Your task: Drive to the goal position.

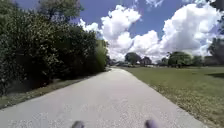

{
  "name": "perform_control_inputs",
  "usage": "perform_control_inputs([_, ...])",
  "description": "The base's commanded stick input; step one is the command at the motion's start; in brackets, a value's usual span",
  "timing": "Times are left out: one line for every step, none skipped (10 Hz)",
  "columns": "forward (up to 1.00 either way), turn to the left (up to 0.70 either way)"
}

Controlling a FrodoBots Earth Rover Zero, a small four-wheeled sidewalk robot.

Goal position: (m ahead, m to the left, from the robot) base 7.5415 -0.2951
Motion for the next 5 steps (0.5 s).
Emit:
perform_control_inputs([0.50, 0.00])
perform_control_inputs([0.50, 0.00])
perform_control_inputs([0.50, 0.00])
perform_control_inputs([0.50, 0.00])
perform_control_inputs([0.50, 0.00])
